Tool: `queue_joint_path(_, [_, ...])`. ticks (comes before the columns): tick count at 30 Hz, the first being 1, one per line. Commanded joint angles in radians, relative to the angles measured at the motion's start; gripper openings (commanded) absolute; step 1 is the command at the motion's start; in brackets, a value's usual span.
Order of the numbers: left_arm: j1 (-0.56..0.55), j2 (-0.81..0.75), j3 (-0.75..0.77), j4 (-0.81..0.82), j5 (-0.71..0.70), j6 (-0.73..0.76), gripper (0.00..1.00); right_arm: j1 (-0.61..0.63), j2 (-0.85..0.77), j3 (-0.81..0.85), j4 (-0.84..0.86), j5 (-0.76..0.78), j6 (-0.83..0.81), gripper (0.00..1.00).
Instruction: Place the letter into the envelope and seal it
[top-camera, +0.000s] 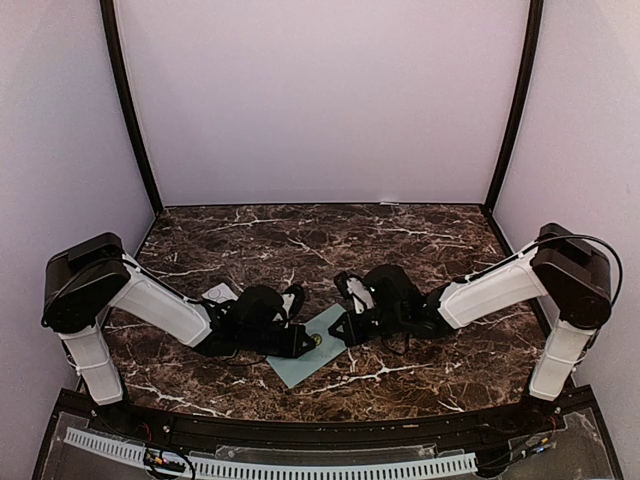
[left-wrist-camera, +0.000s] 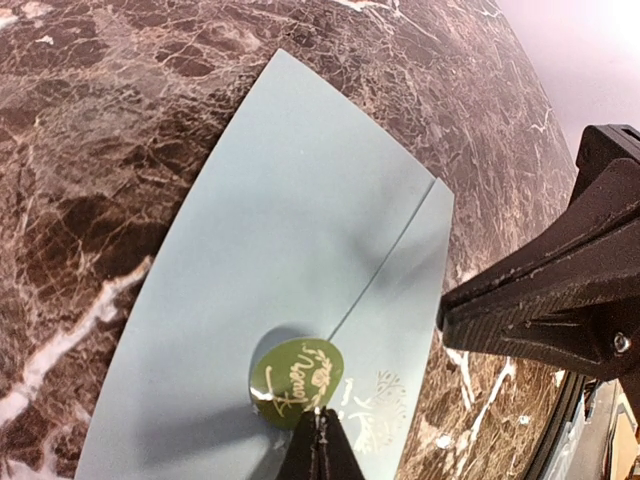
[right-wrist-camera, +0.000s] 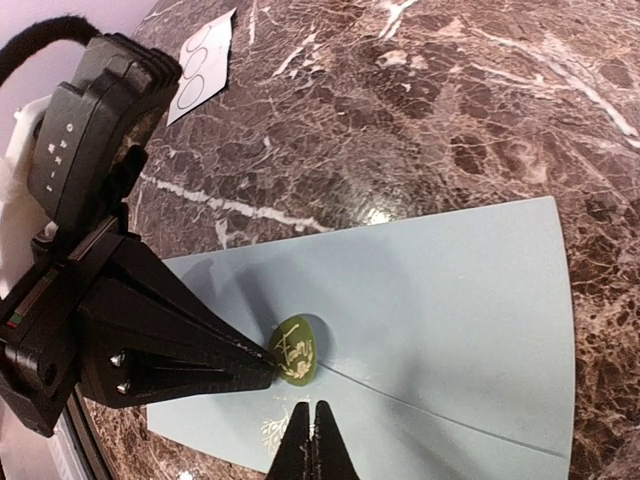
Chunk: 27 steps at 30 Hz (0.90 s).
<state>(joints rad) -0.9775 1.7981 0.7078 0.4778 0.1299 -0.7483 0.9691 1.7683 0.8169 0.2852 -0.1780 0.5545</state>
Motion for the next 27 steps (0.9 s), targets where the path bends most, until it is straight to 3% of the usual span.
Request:
queue_joint_path(1, [0.007, -0.031, 0.013, -0.053, 0.007, 0.018, 0.00, 0.011, 0.033, 0.039, 0.024, -0.060, -0.003, 0.00])
queue_joint_path(27, [0.007, -0.037, 0.026, -0.064, -0.001, 0.038, 0.00, 0.010, 0.212, 0.146, 0.001, -0.048, 0.025, 0.00])
